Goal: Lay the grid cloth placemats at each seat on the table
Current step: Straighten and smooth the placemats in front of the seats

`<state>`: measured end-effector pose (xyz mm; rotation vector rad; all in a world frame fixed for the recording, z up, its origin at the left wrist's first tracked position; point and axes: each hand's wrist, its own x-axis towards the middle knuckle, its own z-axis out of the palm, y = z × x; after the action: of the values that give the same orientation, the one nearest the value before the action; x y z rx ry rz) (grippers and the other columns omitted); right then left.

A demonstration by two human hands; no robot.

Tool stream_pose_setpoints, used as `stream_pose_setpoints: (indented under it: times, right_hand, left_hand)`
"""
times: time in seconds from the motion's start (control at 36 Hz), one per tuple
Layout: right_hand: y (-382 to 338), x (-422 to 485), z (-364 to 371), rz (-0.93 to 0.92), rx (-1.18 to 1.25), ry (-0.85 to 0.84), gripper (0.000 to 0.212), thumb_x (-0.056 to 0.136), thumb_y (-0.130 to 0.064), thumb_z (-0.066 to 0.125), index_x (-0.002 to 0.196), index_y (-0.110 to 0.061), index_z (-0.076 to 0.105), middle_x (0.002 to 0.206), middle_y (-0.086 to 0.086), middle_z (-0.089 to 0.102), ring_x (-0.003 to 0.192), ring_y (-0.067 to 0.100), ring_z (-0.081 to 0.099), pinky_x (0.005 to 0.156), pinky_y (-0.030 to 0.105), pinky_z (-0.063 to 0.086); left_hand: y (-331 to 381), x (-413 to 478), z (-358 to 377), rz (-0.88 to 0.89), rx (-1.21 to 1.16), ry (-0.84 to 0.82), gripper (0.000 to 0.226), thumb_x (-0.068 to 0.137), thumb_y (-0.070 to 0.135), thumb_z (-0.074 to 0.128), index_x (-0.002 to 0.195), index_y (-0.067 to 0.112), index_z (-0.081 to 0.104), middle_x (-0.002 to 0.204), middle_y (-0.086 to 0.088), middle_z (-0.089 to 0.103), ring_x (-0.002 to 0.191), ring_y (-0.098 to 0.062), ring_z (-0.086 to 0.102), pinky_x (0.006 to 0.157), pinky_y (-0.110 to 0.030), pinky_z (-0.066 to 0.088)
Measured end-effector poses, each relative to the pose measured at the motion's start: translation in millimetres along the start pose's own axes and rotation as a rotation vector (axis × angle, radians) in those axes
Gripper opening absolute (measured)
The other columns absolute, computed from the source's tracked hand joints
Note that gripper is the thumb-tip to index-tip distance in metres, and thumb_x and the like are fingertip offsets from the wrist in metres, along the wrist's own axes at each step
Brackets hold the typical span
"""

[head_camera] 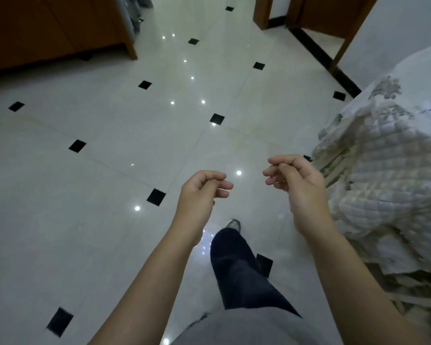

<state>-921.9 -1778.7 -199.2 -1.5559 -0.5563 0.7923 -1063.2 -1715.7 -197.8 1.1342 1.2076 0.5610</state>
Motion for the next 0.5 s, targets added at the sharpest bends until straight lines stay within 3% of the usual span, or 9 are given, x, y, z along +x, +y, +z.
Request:
stream_pose_setpoints:
  times: [0.5]
  right_hand:
    - [-69,292,-27,-0.029,0.151,0.320,0.033,0.092,0.000,0.039,0.079,-0.020,0.062,0.069,-0.004,0.064,0.055,0.002,0.056,0.057,0.008,0.044]
  left_hand:
    - [179,270,143,0.093,0.173,-0.295,0.024,0.091,0.006,0.044,0.084,0.022,0.060,0.075,0.008,0.069,0.063,-0.005,0.059,0.064,-0.020,0.039]
